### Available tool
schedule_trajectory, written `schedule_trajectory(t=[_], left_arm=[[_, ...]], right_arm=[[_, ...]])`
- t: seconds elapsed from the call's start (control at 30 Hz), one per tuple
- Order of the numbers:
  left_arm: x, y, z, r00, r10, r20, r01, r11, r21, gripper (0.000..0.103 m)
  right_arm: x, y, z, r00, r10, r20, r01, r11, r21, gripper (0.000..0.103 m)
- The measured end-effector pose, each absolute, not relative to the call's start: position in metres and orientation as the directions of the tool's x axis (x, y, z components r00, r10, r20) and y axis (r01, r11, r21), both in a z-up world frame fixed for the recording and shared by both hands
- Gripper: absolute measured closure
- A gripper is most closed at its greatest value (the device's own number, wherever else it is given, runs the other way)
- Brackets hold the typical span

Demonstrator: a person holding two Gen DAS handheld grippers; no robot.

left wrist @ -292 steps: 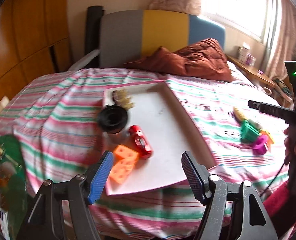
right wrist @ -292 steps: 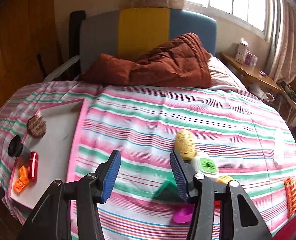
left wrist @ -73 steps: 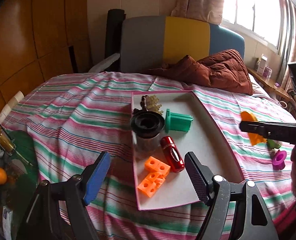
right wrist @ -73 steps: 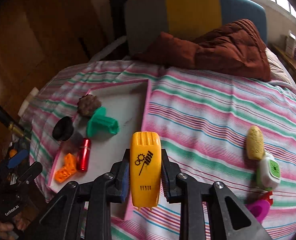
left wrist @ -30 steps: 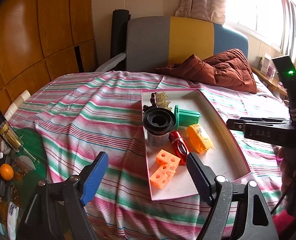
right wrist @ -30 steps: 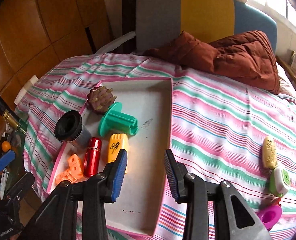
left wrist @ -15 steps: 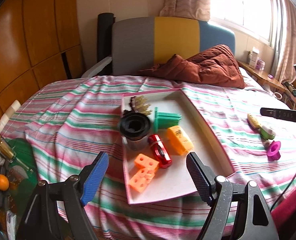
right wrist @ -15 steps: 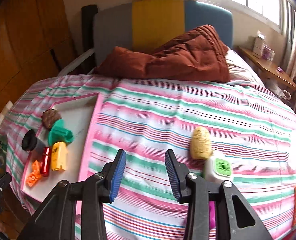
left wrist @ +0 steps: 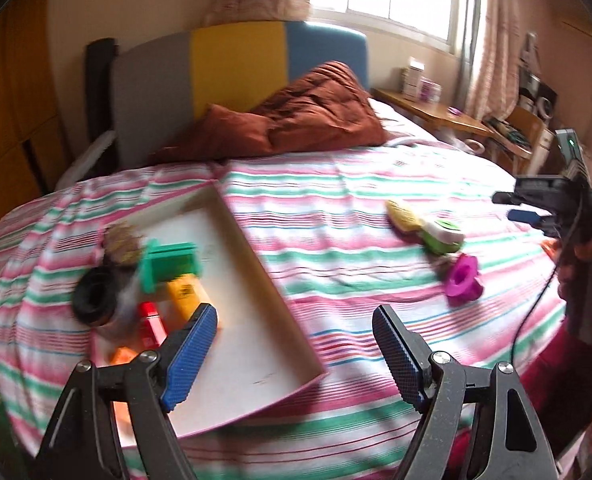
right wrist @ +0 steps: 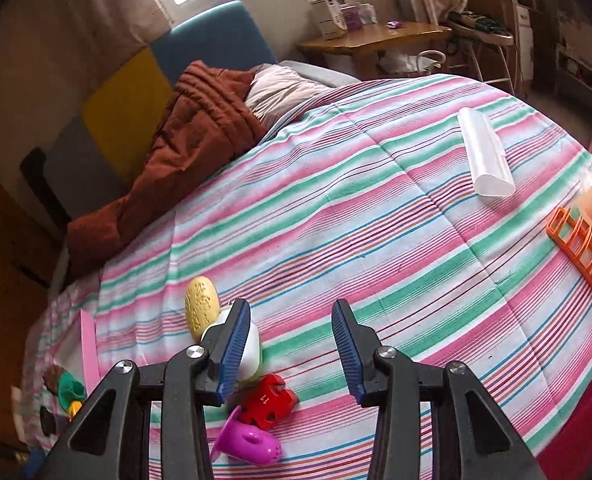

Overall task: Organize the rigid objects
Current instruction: 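Move both grippers back toward the remaining toys, then grasp the magenta cup toy with the left gripper while the right grasps the red puzzle piece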

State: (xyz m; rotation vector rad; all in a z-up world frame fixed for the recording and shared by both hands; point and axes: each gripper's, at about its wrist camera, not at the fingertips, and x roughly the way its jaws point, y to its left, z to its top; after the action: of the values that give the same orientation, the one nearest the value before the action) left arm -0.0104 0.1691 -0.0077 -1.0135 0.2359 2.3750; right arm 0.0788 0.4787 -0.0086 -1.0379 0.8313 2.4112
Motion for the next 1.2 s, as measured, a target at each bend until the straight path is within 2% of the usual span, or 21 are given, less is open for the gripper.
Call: schedule_trajectory(t=[0.23, 0.4, 0.7, 0.9, 0.97, 1.0, 1.2], left_arm=[[-0.006, 0.244, -0.029, -0.409, 0.511, -0.756, -0.692, -0.714, -0.108, 0.023], [-0.004, 0.288, -0.041, -0.337, 0.538, -0.773, -0.763, -0.637, -0.110, 0.024], [0.012, 0.350, -0.058, -0.284, 0.544, -0.790, -0.869, -0.494, -0.028, 0.024], [0.009, 0.376, -0.072, -0.280, 0.526, -0.803, -0.875, -0.484, -0.012, 0.023], [0.007, 0.379, -0.075, -0.294, 0.528, -0.796, -0.872, -0.489, -0.002, 0.034], [0.006, 0.379, -0.078, -0.289, 0.521, -0.803, -0.872, -0.489, -0.003, 0.054], [0.011, 0.343, -0.078, -0.313, 0.537, -0.783, -0.848, -0.529, -0.024, 0.055]], right_arm=[[0.084, 0.484, -0.008, -0.677, 0.070, -0.732, -0.540, -0.723, 0.430, 0.060], [0.086, 0.486, -0.010, -0.687, 0.043, -0.726, -0.527, -0.717, 0.457, 0.060], [0.088, 0.495, -0.014, -0.695, 0.018, -0.719, -0.539, -0.675, 0.504, 0.059], [0.087, 0.498, -0.017, -0.688, 0.009, -0.725, -0.549, -0.660, 0.513, 0.059], [0.085, 0.499, -0.019, -0.684, 0.006, -0.730, -0.553, -0.656, 0.513, 0.059], [0.084, 0.500, -0.019, -0.682, 0.004, -0.732, -0.555, -0.654, 0.514, 0.059], [0.078, 0.497, -0.025, -0.662, -0.029, -0.749, -0.548, -0.663, 0.510, 0.059]])
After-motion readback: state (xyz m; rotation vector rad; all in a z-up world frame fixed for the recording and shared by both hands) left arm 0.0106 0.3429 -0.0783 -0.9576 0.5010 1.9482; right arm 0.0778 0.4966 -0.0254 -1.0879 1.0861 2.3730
